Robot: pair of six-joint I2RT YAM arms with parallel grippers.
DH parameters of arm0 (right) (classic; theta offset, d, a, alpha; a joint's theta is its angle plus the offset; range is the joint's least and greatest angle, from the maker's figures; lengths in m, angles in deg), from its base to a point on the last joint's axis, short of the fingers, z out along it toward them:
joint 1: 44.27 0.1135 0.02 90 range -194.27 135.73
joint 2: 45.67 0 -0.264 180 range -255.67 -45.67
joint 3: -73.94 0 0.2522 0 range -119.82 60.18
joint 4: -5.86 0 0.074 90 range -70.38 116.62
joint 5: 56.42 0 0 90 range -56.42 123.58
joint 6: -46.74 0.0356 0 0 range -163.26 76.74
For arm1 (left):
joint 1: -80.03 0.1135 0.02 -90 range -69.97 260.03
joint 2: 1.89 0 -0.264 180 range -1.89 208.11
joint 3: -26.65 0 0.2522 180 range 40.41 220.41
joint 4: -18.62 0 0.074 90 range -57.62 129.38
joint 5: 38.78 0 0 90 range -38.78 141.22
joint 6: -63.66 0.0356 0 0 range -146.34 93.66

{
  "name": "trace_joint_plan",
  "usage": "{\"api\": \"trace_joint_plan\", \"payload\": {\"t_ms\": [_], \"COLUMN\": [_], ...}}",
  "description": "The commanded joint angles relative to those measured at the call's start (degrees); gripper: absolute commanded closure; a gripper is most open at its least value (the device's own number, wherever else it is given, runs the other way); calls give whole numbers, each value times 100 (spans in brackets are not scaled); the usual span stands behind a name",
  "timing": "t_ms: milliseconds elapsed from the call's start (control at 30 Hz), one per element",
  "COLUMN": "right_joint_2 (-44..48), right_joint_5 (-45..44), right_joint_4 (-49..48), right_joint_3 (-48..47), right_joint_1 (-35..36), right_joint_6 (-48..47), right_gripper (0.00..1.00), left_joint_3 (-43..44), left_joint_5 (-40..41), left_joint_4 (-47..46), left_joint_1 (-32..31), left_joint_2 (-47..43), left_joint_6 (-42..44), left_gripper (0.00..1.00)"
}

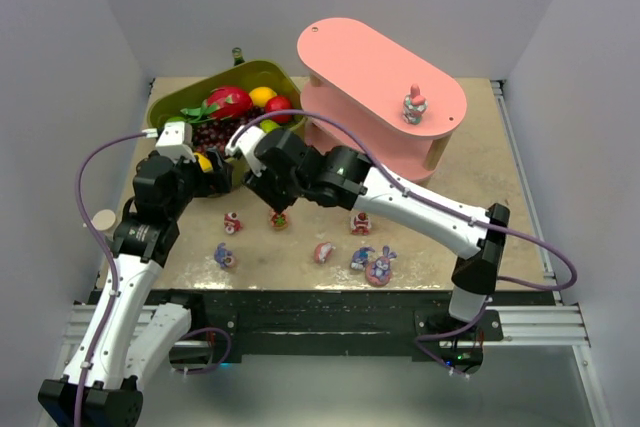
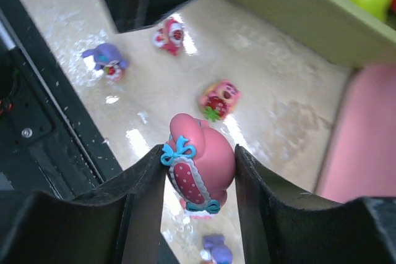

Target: Place and organize the plastic toys onto the shelf

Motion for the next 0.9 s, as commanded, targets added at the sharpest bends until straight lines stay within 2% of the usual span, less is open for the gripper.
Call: {"api": "trace_joint_plan", "payload": {"t_ms": [0,233,333,567,867], "right_joint_2": [55,-279,-385,-16,-121], "right_joint_5": [-1020,-1592,-1839,-2225,-3016], "right_joint_4": [1169,2065,2216,1847,1856], "right_joint_3": [-1172,-3165,-3660,-3450,-3582], "right_joint_1": [-485,-1172,-1374,-1568,-1638], "right_joint_6": [568,340,269,59,-662], "right_gripper": [100,100,100,100,100], "left_joint_3": [58,32,23,14,6], "left_joint_5": [-19,-89,-159,-247,-274], "left_joint_4": [-64,-55,-64,-82,-82], "left_joint_1": [45,45,45,45,45], "left_joint_2": [-77,-69,-60,2,2], "left_joint_6": [23,32,23,23,14], "left_gripper": [0,0,1,0,1]}}
